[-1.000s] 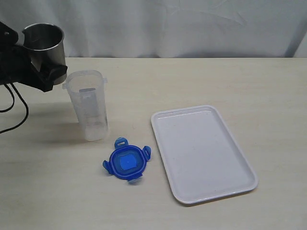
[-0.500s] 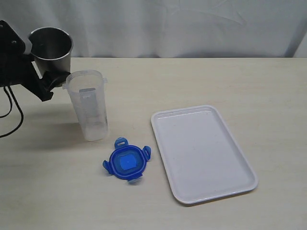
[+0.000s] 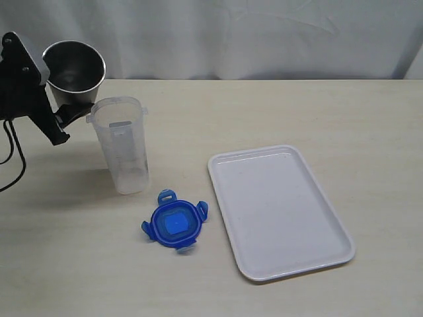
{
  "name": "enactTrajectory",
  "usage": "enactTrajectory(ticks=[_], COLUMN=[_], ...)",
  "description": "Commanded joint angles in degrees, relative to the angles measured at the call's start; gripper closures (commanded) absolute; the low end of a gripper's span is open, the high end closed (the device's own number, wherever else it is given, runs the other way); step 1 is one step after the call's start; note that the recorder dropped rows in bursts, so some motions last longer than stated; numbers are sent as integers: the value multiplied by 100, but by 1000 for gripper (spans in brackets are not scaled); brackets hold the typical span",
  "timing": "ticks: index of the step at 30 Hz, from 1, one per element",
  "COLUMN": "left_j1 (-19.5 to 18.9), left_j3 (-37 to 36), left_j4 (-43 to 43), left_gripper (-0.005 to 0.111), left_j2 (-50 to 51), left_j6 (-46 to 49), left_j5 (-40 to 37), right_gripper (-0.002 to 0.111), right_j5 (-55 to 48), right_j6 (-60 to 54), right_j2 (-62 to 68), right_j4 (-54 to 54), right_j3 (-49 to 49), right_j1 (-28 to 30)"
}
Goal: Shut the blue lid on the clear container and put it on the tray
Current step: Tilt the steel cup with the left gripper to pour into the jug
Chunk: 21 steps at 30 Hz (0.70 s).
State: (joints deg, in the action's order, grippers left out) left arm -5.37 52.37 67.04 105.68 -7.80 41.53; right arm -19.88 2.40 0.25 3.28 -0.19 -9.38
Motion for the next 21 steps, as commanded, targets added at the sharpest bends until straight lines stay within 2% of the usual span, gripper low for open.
enactTrajectory(ticks=[1,21], left_j1=[9,9], left_j3=[113,113], left_j4=[-167,-270], left_gripper=[107,107], left_j2=[-108,-108], left_j6=[210,660], left_j5=[327,339], right_gripper=[104,104], right_j5=[6,6], right_j6=[-5,-5], right_j2=[-25,-25], right_j4=[9,9], right_j3=[19,19], right_j1=[-15,-15])
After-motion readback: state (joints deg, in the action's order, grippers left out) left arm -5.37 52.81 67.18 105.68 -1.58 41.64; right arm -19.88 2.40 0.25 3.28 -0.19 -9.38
